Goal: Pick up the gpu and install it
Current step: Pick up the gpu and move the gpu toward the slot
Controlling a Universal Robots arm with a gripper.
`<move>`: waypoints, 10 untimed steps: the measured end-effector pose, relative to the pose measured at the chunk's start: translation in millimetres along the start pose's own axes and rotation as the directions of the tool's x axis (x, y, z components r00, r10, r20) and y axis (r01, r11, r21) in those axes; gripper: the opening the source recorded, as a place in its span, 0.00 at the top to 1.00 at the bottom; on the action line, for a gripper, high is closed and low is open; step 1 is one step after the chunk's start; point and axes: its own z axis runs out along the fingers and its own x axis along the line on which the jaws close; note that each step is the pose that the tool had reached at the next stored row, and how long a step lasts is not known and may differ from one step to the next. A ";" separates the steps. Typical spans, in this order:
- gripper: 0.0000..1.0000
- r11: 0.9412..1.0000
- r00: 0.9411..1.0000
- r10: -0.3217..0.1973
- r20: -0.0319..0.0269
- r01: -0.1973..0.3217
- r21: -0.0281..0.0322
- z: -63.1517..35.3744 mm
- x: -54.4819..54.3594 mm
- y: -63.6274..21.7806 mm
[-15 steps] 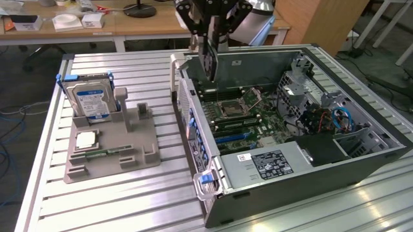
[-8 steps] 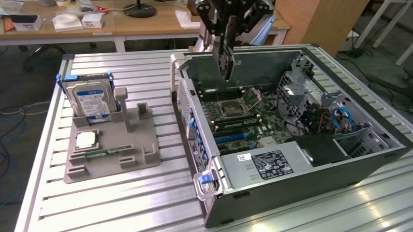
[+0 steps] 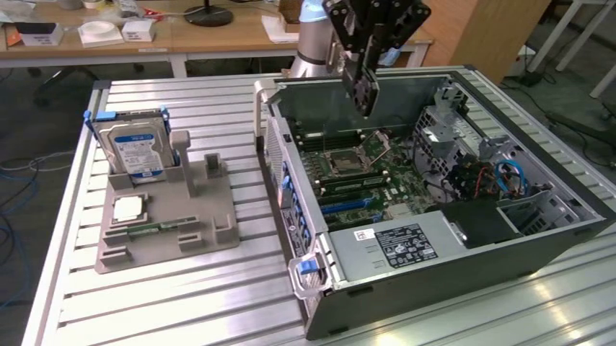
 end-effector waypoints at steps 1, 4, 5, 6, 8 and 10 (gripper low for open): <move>0.74 1.000 1.000 0.000 0.000 0.000 0.000 0.1 -4.4 0.1; 0.74 1.000 1.000 0.000 0.000 0.000 0.000 0.4 -18.0 0.4; 0.74 1.000 1.000 0.000 0.000 0.000 0.000 0.5 -22.8 0.5; 0.74 1.000 1.000 0.000 0.000 0.000 0.000 0.6 -27.3 0.5; 0.74 1.000 1.000 0.000 0.000 0.000 0.000 0.8 -36.3 0.5; 0.74 1.000 1.000 0.000 0.000 0.000 0.000 1.0 -45.4 0.8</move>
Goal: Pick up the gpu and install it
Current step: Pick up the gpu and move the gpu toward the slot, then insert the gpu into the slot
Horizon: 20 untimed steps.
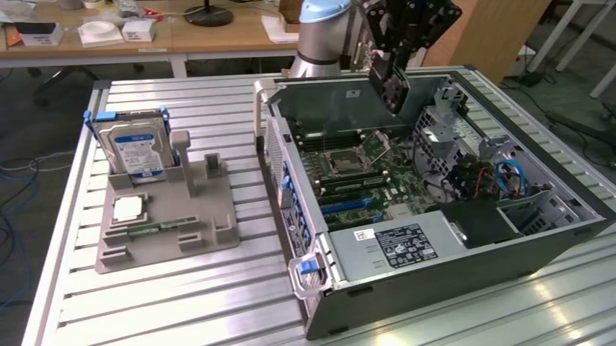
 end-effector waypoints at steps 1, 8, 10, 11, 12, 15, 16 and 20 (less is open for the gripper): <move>0.74 1.000 1.000 0.000 0.000 0.000 0.000 0.1 -4.4 0.1; 0.74 1.000 1.000 0.000 0.000 0.000 0.000 0.6 -22.7 0.5; 0.74 1.000 1.000 0.000 0.000 0.000 0.000 0.6 -22.7 0.6; 0.74 1.000 1.000 0.000 0.000 0.000 0.000 0.6 -22.7 0.5; 0.74 1.000 1.000 0.000 0.000 0.000 0.000 0.6 -22.7 0.6; 0.74 1.000 1.000 0.000 0.000 0.000 0.000 0.6 -22.7 0.5; 0.74 1.000 1.000 -0.001 0.000 0.001 0.000 0.6 -22.7 0.6; 0.74 0.999 0.999 -0.054 -0.002 0.054 -0.001 0.6 -22.4 0.5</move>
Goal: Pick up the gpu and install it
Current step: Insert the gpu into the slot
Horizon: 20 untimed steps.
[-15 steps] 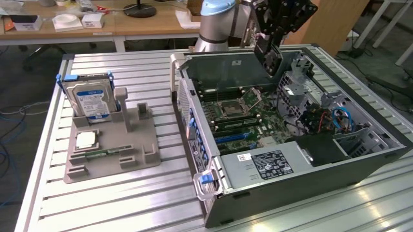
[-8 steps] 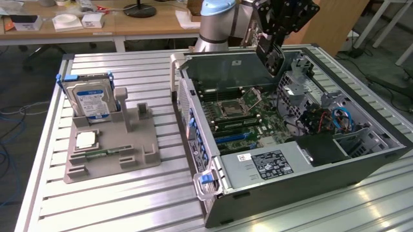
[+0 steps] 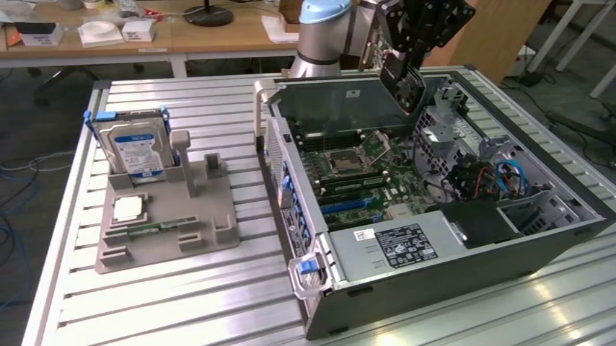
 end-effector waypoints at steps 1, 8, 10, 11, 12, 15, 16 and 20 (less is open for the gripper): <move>0.74 1.000 1.000 -0.011 -0.001 0.011 0.000 0.0 0.2 -0.2; 0.74 0.995 0.995 -0.104 -0.005 0.104 -0.002 -0.1 1.2 -0.6; 0.74 0.990 0.990 -0.141 -0.006 0.141 -0.003 -0.1 1.2 -0.6; 0.74 0.987 0.987 -0.159 -0.007 0.159 -0.003 -0.1 1.2 -0.6; 0.74 0.984 0.984 -0.176 -0.008 0.176 -0.004 -0.1 1.2 -0.6; 0.74 0.974 0.974 -0.226 -0.010 0.226 -0.005 0.0 1.2 -0.6; 0.74 0.970 0.970 -0.243 -0.011 0.243 -0.006 0.1 1.2 -0.6; 0.74 0.954 0.954 -0.300 -0.013 0.300 -0.008 0.2 1.5 -0.7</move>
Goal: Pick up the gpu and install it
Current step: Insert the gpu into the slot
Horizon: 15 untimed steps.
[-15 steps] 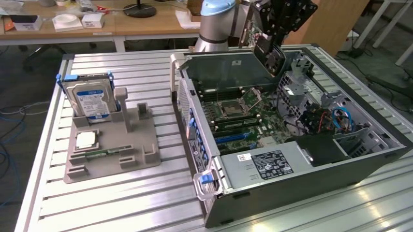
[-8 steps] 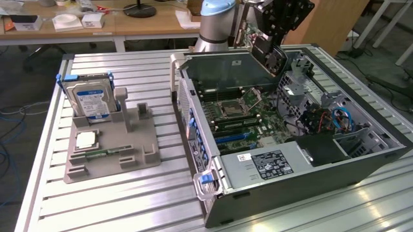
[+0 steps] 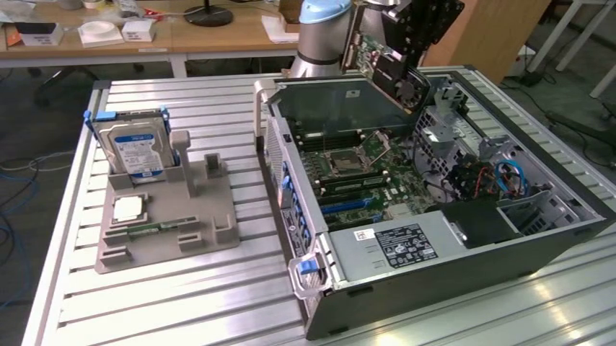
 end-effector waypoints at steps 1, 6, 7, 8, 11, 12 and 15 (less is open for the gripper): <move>0.74 1.000 1.000 -0.013 -0.001 0.013 0.000 0.0 0.1 0.0; 0.74 0.996 0.996 -0.085 -0.004 0.085 -0.002 0.0 0.4 0.0; 0.74 0.995 0.995 -0.101 -0.004 0.101 -0.002 0.1 0.4 0.0; 0.74 0.993 0.993 -0.117 -0.005 0.117 -0.003 0.0 0.4 0.0; 0.74 0.987 0.987 -0.163 -0.007 0.163 -0.004 0.1 0.5 0.0; 0.74 0.984 0.984 -0.178 -0.008 0.178 -0.004 0.1 0.6 0.0; 0.74 0.976 0.976 -0.218 -0.010 0.218 -0.005 0.0 0.8 0.1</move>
